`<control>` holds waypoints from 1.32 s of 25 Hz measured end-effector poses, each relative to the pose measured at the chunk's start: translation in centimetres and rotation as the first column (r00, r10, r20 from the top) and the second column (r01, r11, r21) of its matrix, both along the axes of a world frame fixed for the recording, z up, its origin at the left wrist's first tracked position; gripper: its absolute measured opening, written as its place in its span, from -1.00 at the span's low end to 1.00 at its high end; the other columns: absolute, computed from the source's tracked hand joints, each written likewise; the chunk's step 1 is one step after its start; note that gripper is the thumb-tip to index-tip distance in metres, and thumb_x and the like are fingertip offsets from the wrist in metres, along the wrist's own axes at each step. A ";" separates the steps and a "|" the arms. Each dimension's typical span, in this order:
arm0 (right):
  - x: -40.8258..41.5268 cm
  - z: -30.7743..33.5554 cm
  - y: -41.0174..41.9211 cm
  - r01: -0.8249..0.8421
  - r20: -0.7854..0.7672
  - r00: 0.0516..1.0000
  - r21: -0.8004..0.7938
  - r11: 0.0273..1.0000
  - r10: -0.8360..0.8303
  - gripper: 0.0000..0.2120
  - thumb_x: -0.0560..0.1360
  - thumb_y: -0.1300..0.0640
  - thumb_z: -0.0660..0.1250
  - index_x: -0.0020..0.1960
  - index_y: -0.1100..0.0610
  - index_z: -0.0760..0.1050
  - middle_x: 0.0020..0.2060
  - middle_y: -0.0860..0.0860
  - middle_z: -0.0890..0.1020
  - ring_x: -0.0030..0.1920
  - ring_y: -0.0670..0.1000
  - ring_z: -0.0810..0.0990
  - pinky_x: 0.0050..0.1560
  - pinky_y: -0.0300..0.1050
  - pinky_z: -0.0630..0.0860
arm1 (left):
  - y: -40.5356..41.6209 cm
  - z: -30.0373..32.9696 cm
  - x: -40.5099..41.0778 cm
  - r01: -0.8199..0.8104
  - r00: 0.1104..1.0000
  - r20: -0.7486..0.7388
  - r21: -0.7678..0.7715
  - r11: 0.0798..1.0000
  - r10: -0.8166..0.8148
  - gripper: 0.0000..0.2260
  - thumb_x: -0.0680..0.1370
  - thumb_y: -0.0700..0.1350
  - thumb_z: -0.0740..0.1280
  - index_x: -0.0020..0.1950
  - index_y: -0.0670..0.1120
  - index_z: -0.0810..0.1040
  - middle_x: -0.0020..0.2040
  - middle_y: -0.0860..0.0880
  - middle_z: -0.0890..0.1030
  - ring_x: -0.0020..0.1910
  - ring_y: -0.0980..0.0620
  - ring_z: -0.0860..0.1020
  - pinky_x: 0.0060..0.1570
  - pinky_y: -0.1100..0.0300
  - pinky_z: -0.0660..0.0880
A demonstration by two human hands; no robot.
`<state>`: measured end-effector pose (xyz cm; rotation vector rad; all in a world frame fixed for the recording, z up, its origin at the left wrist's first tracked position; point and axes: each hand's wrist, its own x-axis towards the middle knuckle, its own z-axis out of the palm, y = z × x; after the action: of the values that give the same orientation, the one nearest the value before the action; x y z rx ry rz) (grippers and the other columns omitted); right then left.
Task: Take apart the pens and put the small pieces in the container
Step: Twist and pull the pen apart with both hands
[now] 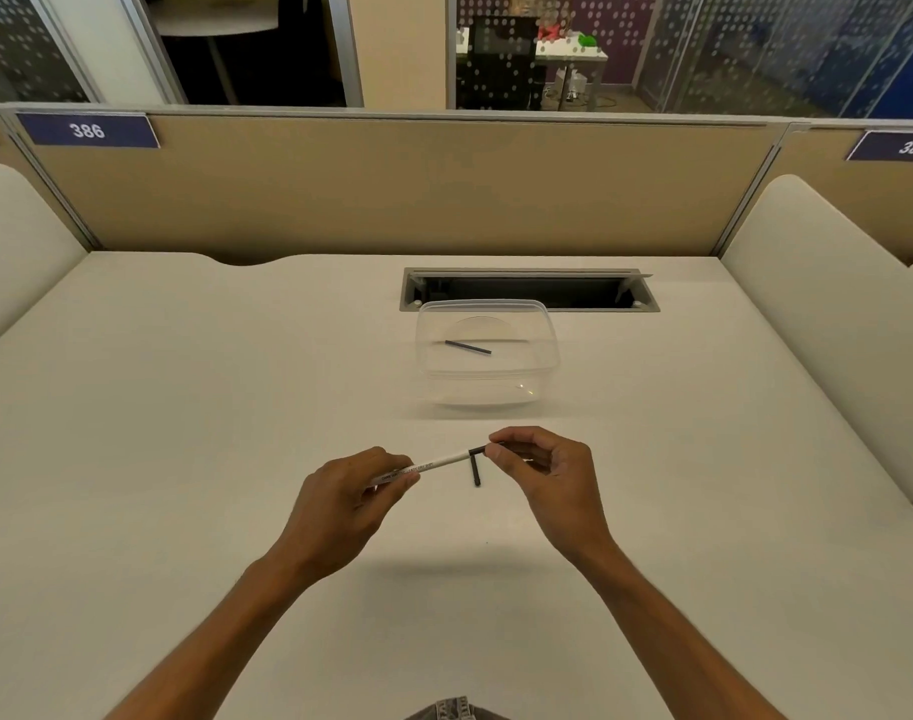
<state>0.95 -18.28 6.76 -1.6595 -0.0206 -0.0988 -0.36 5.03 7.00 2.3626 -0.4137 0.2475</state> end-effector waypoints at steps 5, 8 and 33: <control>-0.2 -0.5 1.8 0.124 -0.065 0.991 0.181 0.976 -0.114 -0.87 0.36 0.21 0.56 -0.14 0.09 0.64 -0.29 0.02 0.74 -0.23 0.04 0.70 -0.21 -0.30 0.55 | -0.3 -0.4 0.1 -0.014 1.000 0.002 -0.013 1.000 0.014 -0.87 0.55 0.11 0.27 -0.08 0.11 0.56 -0.30 0.25 0.48 -0.37 0.13 0.45 -0.40 0.23 0.36; -0.5 -1.1 2.9 0.180 -0.055 0.983 0.172 0.969 -0.173 -0.92 0.39 0.19 0.53 -0.15 0.04 0.69 -0.25 -0.04 0.74 -0.18 -0.04 0.71 -0.16 -0.32 0.54 | -0.4 -0.7 0.2 -0.040 0.999 -0.003 -0.013 0.999 0.040 -0.86 0.55 0.13 0.26 -0.09 0.12 0.56 -0.29 0.27 0.49 -0.36 0.13 0.46 -0.40 0.23 0.37; 2.2 -4.3 0.8 0.094 0.013 0.995 -0.461 0.883 -0.099 -0.97 0.51 0.05 0.38 -0.12 -0.04 0.58 -0.25 -0.16 0.70 -0.16 -0.19 0.64 -0.26 -0.37 0.39 | 1.0 -1.1 0.2 -0.114 0.993 -0.015 -0.021 0.993 0.114 -0.88 0.54 0.10 0.30 -0.10 0.12 0.58 -0.27 0.25 0.54 -0.35 0.09 0.49 -0.39 0.16 0.42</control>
<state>3.17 -17.48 2.42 -2.1402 0.0512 -0.1708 -0.20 6.07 5.92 2.3680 -0.2684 0.2873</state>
